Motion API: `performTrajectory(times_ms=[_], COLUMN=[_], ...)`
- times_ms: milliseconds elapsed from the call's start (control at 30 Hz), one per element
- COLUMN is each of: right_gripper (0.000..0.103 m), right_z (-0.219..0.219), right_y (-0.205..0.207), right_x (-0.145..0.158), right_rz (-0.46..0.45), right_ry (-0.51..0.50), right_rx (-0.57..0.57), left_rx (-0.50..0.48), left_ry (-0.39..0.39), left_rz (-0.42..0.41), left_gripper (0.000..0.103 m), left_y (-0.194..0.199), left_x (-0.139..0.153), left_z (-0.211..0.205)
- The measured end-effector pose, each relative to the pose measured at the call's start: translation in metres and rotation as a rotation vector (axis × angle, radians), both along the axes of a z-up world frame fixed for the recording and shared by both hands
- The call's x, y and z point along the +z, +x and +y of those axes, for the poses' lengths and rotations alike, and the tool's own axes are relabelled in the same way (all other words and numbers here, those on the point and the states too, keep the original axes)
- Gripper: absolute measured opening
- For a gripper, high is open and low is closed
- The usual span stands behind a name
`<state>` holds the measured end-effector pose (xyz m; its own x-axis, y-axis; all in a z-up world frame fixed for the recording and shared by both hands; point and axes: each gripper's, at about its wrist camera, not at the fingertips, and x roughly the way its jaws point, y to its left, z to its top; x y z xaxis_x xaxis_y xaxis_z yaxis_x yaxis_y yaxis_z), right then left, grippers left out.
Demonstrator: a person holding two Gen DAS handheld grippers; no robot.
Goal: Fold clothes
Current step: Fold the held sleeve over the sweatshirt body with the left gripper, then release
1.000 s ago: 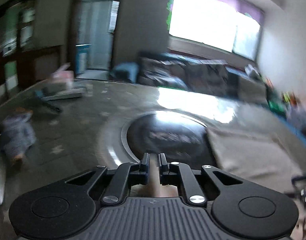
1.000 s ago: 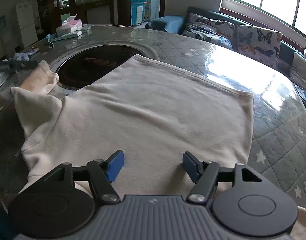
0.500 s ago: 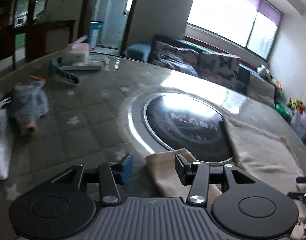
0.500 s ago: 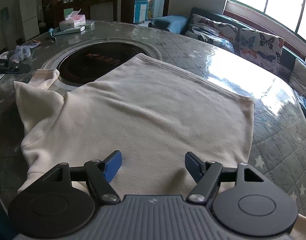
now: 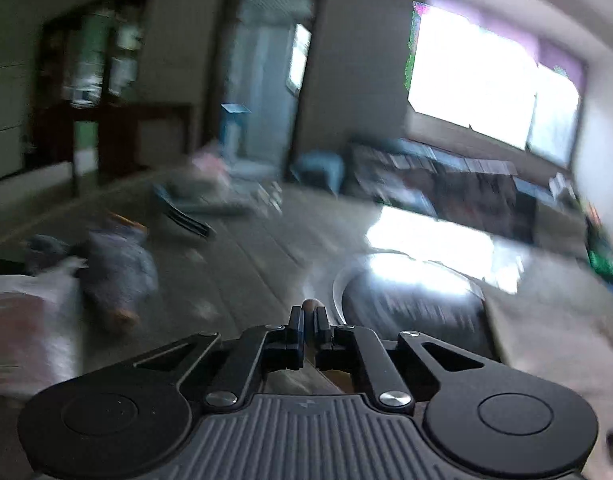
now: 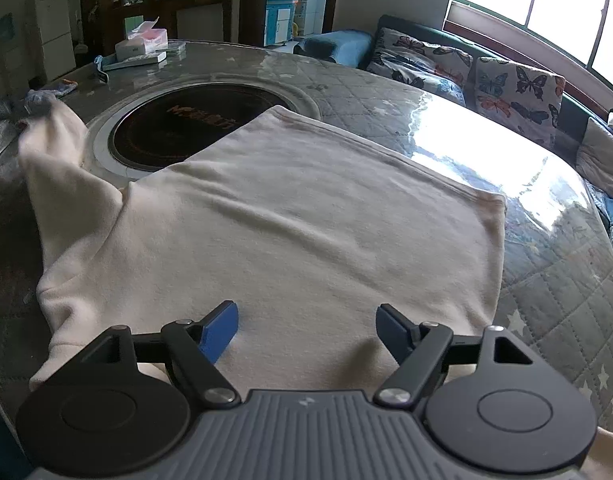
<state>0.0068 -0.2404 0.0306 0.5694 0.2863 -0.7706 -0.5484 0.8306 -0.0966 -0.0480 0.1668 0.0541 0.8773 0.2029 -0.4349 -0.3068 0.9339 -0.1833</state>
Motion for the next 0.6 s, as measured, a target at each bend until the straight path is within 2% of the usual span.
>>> performTrajectory(times_ms=[100,133,200,267,333,367,533,567,600], right_gripper=[0.079,0.079,0.079,0.079,0.079,0.079,0.067,0.066,0.061], right_z=[0.001,0.001,0.001,0.002,0.004,0.007,0.023,0.027,0.031], right_y=[0.0,0.0,0.0,-0.002,-0.004,-0.005,-0.013,-0.016,-0.019], right_x=[0.0,0.0,0.0,0.003,0.008,0.009,0.011,0.01,0.01], right_rz=[-0.002,-0.002,-0.003,-0.015,-0.024,-0.019,0.021,0.032,0.037], right_ry=[-0.001,-0.001,-0.005,-0.016,-0.008,0.001,0.05,0.058,0.059], right_rx=[0.002,0.001,0.002,0.009,0.019,0.032,0.114,0.135,0.156], left_rx=[0.009,0.01,0.024,0.04,0.058,0.062,0.005,-0.01,-0.019], left_ry=[0.02,0.029,0.018,0.003,-0.003,-0.004,0.012,0.023,0.033], left_rz=[0.067,0.093,0.125,0.154,0.155,0.15,0.177,0.189,0.2], left_gripper=[0.006,0.01,0.01,0.017,0.05,0.055,0.056,0.056,0.051], left_y=[0.002,0.004,0.004,0.004,0.004,0.003,0.014,0.017,0.021], left_x=[-0.016,-0.022,-0.029,-0.035,-0.034,-0.032,-0.034,-0.036,-0.039], left_z=[0.008,0.01,0.014,0.017,0.019,0.019,0.013,0.011,0.01])
